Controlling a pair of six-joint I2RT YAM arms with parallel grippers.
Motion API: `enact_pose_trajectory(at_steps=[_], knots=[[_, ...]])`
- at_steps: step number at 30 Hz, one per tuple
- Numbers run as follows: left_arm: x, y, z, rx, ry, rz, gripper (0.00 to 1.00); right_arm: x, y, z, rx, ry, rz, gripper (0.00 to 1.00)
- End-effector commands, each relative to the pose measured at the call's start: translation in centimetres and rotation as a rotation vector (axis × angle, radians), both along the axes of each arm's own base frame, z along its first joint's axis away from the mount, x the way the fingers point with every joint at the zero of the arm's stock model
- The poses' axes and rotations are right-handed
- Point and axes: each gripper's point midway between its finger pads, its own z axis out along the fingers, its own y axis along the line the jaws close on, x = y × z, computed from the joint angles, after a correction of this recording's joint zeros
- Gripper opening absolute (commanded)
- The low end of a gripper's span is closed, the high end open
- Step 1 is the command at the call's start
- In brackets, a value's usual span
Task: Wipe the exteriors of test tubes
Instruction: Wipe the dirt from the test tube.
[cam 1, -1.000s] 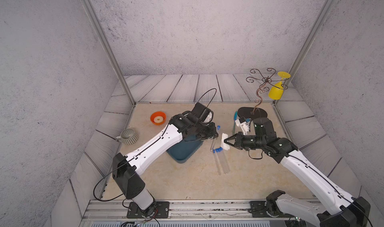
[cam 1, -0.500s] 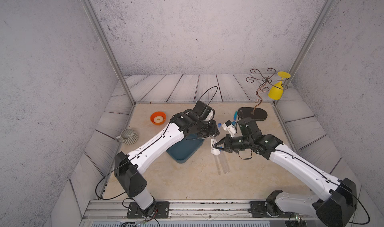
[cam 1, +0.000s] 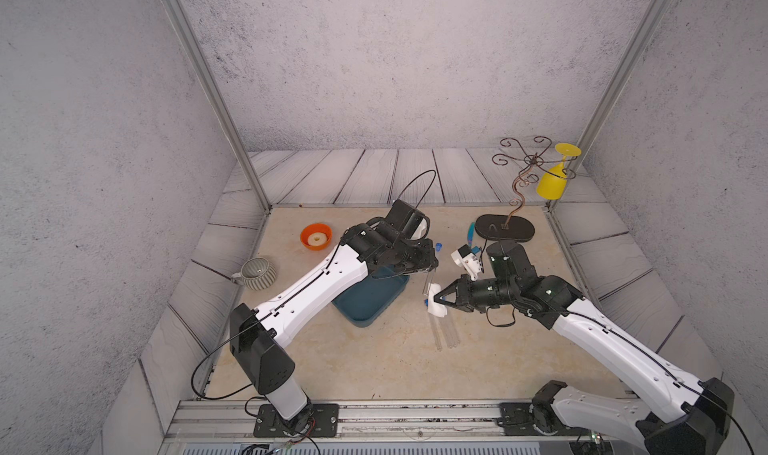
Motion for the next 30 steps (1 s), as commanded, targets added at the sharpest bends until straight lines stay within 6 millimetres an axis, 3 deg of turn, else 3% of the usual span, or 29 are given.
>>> enact_pose_trajectory(at_steps=[1, 11, 19, 23, 30], knots=[[0.5, 0.1, 0.2, 0.013, -0.019, 0.003, 0.16, -0.9, -0.4, 0.0, -0.005, 0.009, 0.016, 0.05], [0.5, 0.3, 0.3, 0.018, -0.022, 0.008, 0.16, 1.3, 1.7, -0.5, 0.005, 0.009, 0.042, 0.05], [0.7, 0.3, -0.5, 0.028, -0.024, 0.008, 0.15, 0.3, 1.1, 1.4, 0.025, -0.027, 0.057, 0.05], [0.9, 0.2, -0.5, 0.036, -0.034, 0.005, 0.15, -0.5, 0.6, 1.1, 0.02, -0.012, 0.058, 0.05], [0.5, 0.5, -0.9, 0.036, -0.024, 0.011, 0.15, 1.4, 1.1, 0.4, -0.013, -0.034, 0.046, 0.05]])
